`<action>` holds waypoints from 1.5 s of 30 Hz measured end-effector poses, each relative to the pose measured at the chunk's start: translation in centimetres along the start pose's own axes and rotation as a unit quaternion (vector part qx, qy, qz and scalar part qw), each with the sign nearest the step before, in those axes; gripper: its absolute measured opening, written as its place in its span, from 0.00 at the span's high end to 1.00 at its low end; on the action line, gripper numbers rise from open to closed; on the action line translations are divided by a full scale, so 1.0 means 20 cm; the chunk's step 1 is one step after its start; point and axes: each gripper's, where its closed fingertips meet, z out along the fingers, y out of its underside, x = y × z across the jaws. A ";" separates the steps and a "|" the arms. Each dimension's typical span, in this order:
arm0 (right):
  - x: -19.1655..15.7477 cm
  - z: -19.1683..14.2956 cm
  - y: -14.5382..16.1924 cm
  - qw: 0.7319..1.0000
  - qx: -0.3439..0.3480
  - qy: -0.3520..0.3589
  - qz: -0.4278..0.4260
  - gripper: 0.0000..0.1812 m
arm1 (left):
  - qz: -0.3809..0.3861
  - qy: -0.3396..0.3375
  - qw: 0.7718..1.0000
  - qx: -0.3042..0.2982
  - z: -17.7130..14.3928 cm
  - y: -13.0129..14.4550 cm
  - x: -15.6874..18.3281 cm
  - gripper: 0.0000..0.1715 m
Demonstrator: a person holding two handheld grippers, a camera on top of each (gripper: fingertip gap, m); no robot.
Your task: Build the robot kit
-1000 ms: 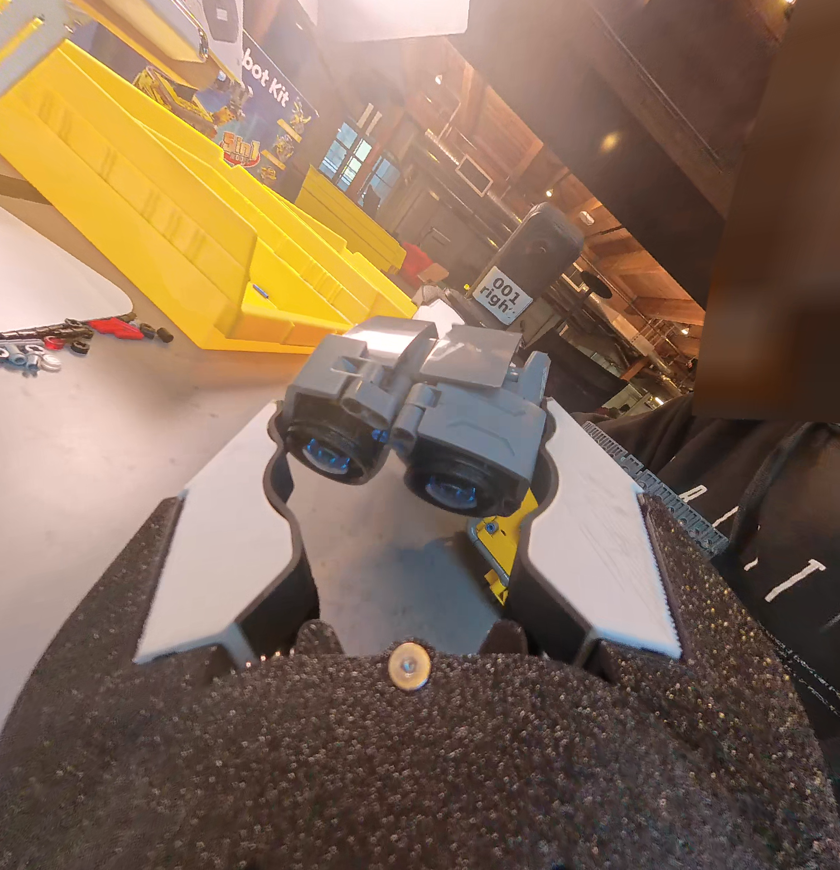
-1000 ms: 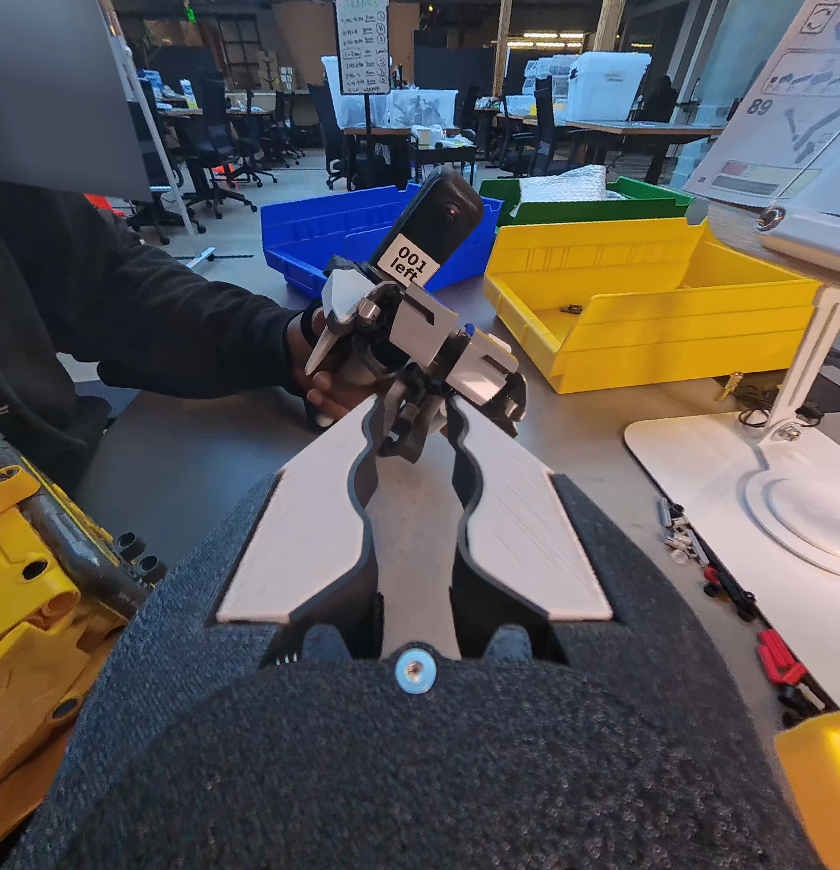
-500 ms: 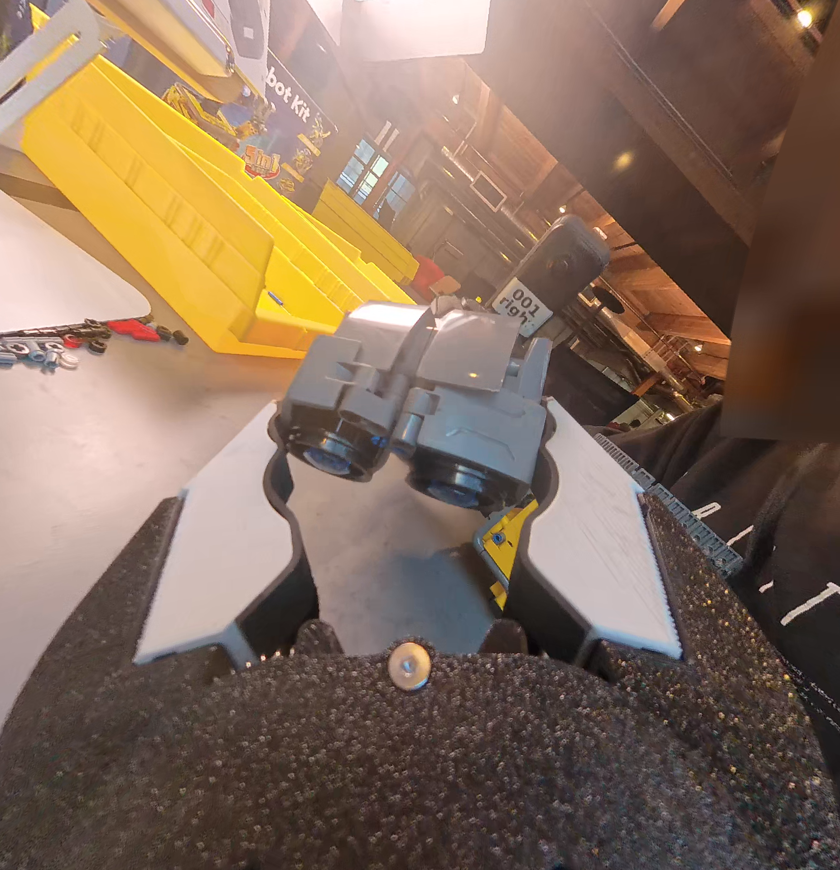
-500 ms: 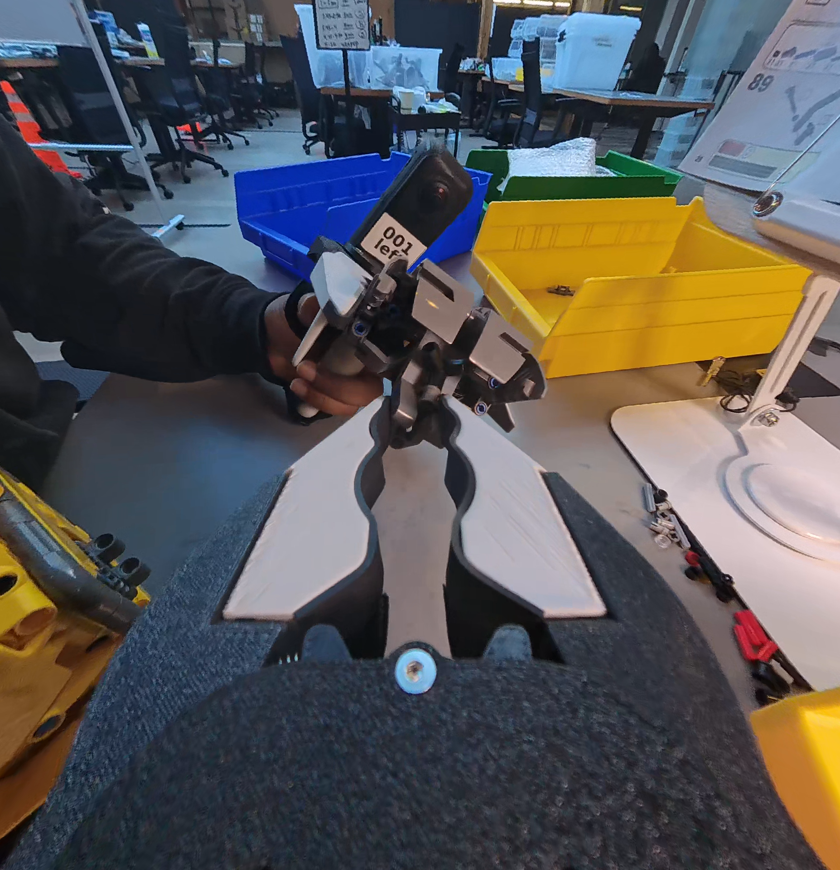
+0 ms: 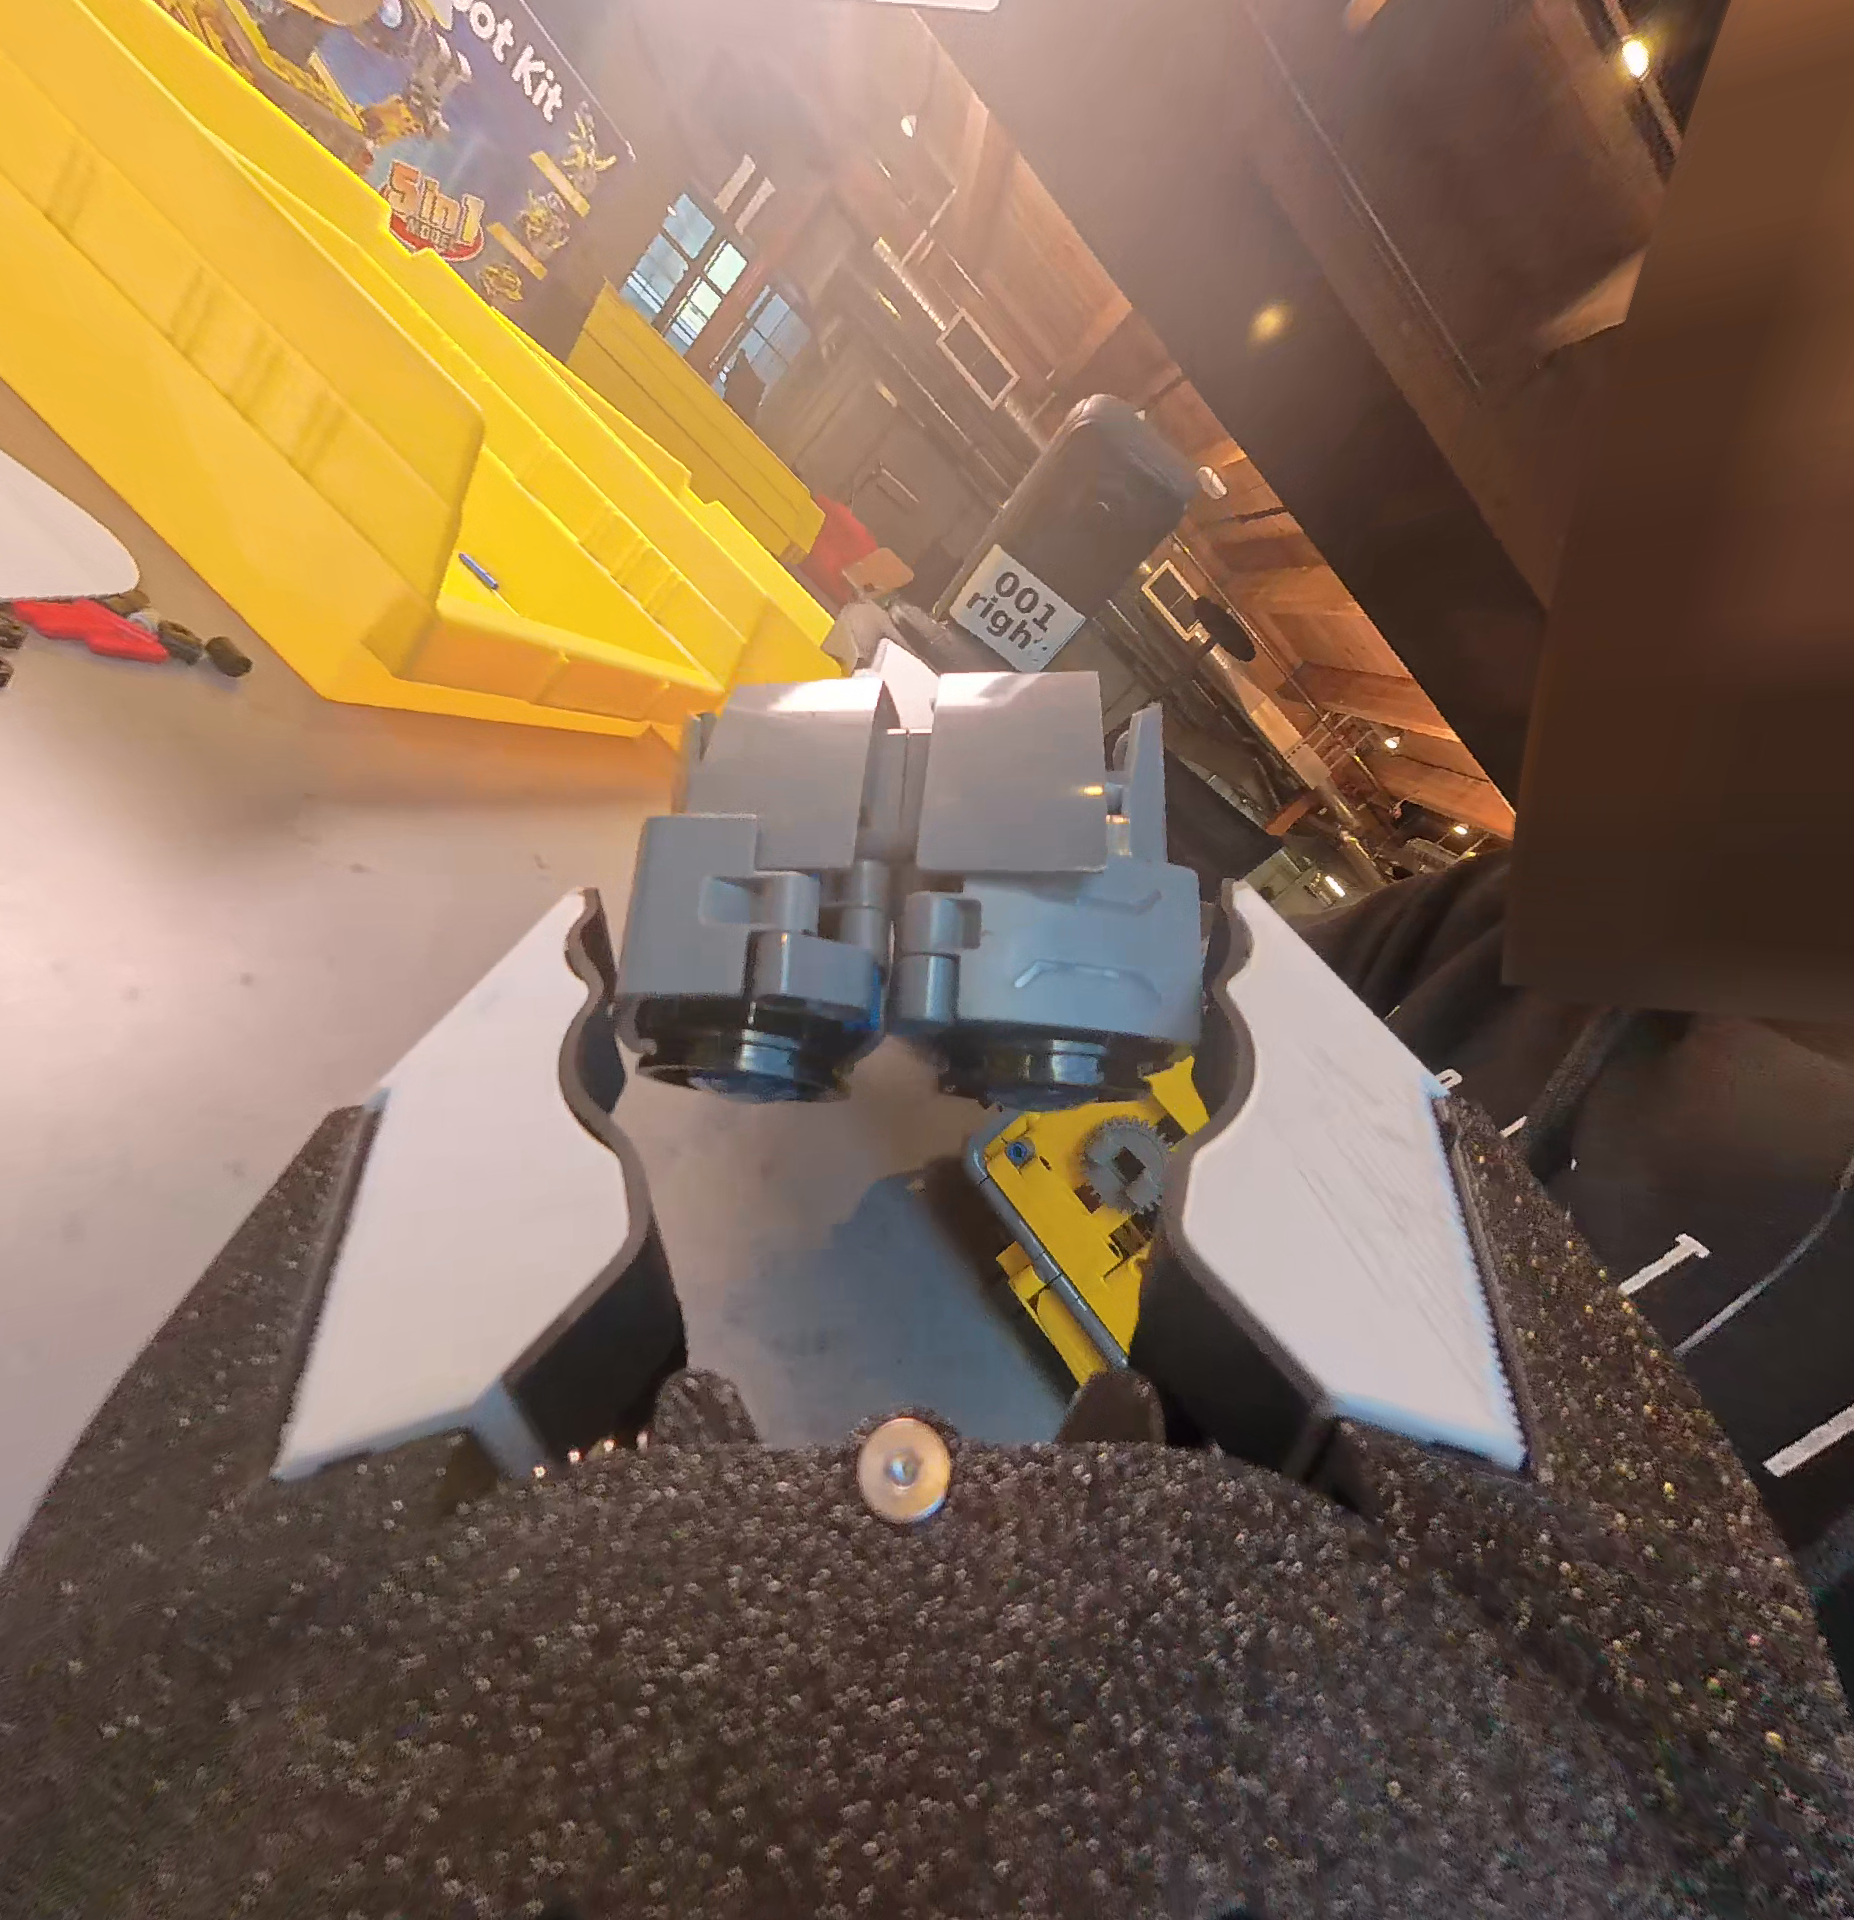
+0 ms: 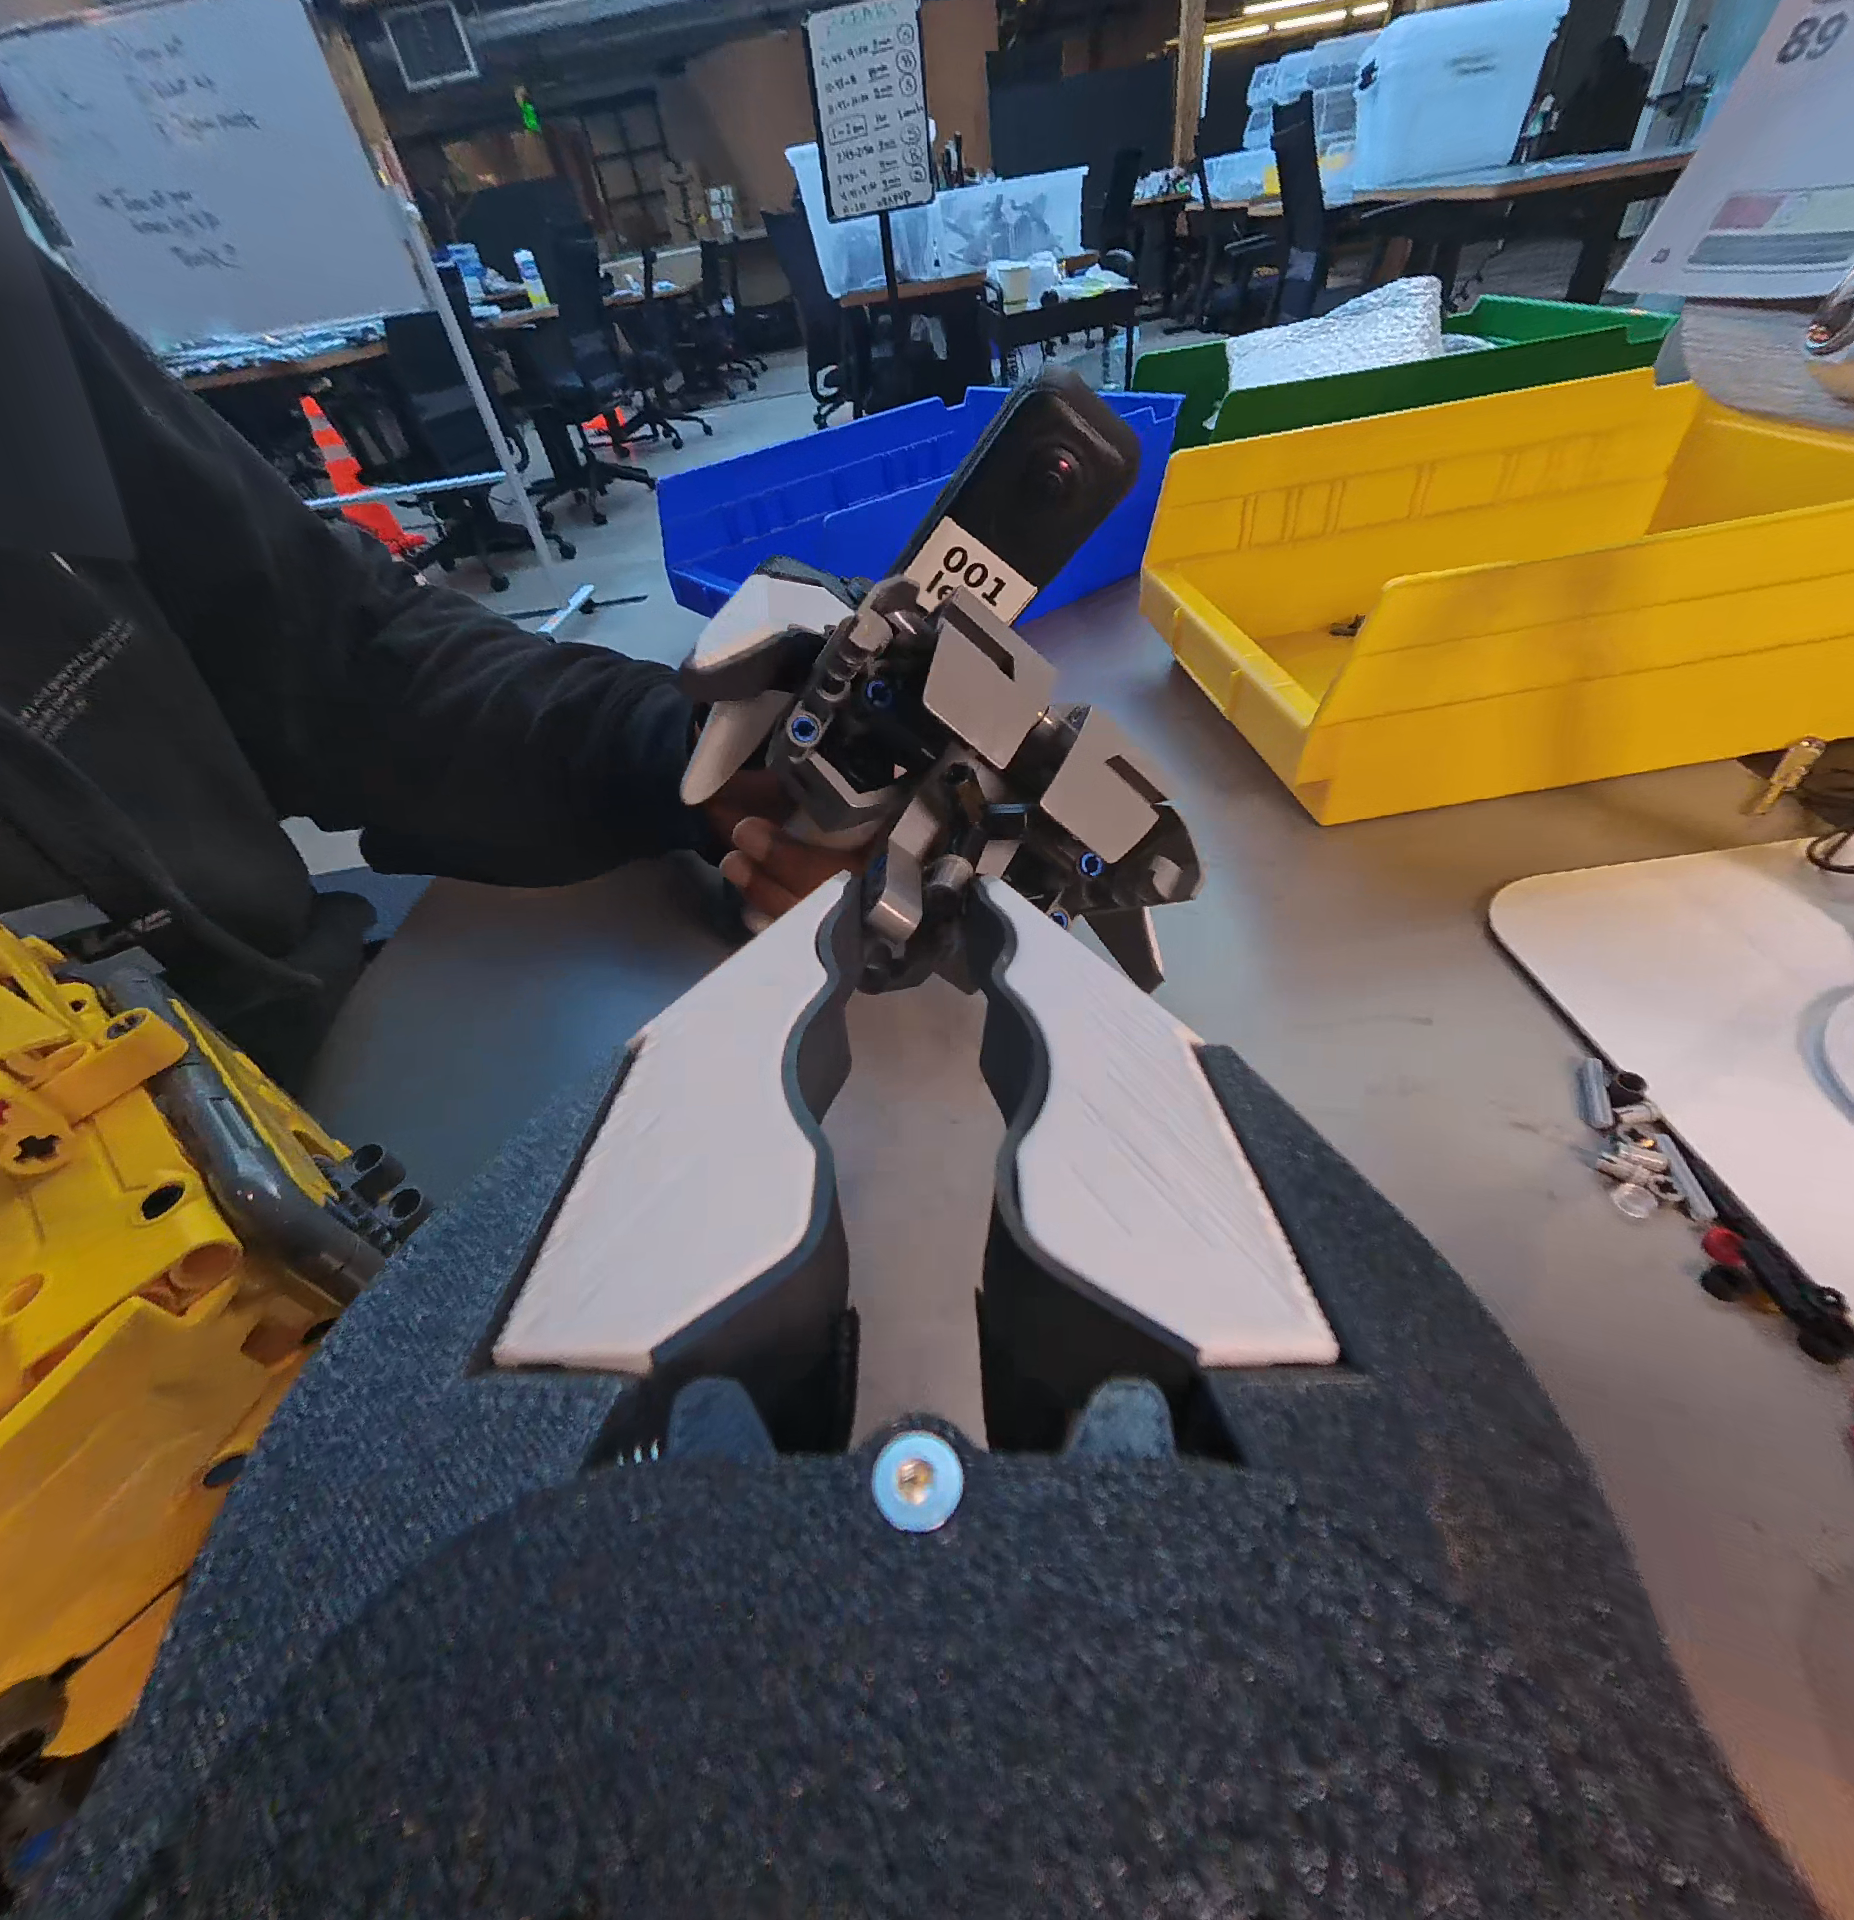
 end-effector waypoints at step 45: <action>0.06 0.00 0.00 0.994 -0.012 0.074 -0.083 0.84 | -0.160 0.046 0.984 0.058 -0.06 -0.09 0.01 0.42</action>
